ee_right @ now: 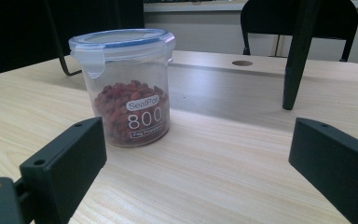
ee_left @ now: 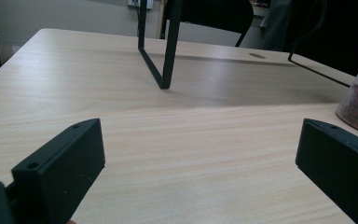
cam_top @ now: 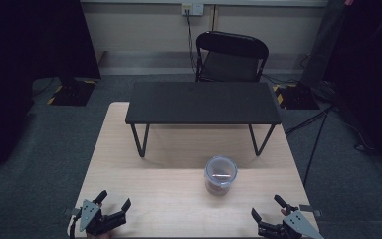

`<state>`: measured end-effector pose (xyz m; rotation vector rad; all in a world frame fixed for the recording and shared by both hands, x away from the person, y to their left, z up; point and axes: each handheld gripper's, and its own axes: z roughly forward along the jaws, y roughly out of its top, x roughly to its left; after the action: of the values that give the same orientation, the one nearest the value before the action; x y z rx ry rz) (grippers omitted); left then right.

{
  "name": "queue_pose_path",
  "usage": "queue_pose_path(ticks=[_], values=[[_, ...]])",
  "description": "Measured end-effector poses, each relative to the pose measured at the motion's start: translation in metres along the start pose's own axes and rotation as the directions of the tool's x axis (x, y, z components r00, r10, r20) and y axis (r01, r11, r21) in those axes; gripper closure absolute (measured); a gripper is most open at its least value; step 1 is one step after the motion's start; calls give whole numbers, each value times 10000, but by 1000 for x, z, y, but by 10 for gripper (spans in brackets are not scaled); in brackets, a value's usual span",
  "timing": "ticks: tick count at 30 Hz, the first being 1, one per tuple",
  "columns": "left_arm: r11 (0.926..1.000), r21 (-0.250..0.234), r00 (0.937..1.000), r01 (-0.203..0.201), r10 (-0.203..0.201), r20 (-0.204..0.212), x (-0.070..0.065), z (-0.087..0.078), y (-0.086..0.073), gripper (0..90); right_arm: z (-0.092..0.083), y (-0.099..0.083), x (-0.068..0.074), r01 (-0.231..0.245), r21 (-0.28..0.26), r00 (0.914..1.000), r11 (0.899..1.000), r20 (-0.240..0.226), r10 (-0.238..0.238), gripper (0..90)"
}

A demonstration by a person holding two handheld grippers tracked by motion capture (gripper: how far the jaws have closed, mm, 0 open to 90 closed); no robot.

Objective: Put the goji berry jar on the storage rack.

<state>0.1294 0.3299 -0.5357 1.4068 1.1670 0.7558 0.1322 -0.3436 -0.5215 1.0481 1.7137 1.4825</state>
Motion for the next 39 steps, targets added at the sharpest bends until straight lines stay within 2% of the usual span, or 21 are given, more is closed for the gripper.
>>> queue_pose_path(ticks=[18, 32, 39], values=[[10000, 5, 10000, -28, 28, 6, 0, 0, 0, 4, -1, 0, 1, 46, -53, 9999, 10000, -96, -47, 30], [10000, -45, 9999, 86, -86, -54, -1, 0, -1, 4, 4, 2, 8, 116, -108, 9996, 9999, -257, -119, 26], [9999, -71, 9999, 108, -109, -83, -2, 0, -1, 4, 11, 7, 13, -111, -158, 9994, 9998, -322, 106, 19]])
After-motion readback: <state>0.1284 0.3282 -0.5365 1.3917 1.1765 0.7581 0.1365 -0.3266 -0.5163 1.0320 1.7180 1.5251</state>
